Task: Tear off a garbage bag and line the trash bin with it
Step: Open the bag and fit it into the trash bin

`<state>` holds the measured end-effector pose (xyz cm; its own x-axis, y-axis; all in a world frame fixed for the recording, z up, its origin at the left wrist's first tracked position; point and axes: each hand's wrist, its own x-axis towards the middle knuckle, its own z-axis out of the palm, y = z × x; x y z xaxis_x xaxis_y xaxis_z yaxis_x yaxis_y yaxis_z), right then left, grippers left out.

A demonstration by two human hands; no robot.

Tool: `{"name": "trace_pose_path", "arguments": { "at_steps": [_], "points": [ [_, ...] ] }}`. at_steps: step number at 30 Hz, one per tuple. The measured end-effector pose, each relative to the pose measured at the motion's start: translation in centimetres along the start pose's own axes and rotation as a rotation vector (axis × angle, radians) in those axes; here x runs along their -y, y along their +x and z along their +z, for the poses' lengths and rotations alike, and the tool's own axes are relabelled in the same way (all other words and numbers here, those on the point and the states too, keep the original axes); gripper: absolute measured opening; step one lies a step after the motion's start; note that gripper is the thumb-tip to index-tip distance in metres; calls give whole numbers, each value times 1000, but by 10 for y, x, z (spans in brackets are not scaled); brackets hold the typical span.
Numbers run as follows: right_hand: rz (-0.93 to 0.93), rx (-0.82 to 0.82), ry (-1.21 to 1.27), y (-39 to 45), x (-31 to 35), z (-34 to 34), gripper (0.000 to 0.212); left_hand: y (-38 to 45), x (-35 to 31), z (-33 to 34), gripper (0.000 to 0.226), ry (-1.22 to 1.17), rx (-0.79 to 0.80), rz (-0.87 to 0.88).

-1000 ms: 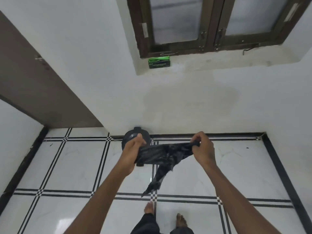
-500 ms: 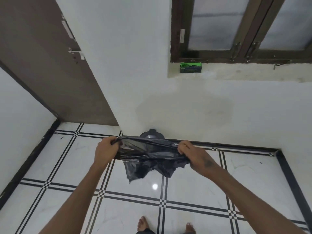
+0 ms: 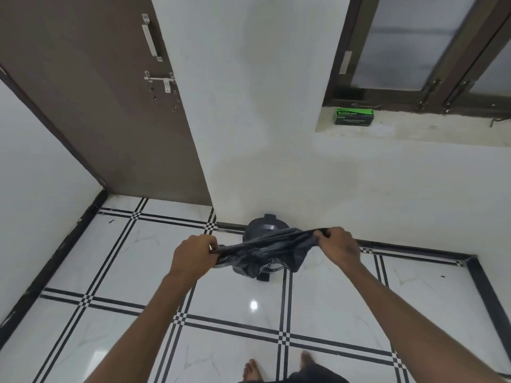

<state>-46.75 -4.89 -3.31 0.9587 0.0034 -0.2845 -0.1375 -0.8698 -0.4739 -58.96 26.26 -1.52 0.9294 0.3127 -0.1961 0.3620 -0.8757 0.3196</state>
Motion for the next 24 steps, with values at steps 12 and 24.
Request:
{"name": "trace_pose_path", "arguments": {
  "at_steps": [12, 24],
  "points": [
    [-277, 44, -486, 40, -22, 4, 20, 42, 46, -12, 27, -1435, 94, -668],
    [234, 227, 747, 142, 3, -23, 45, 132, -24, -12, 29, -871, -58, -466]
  ]
}}
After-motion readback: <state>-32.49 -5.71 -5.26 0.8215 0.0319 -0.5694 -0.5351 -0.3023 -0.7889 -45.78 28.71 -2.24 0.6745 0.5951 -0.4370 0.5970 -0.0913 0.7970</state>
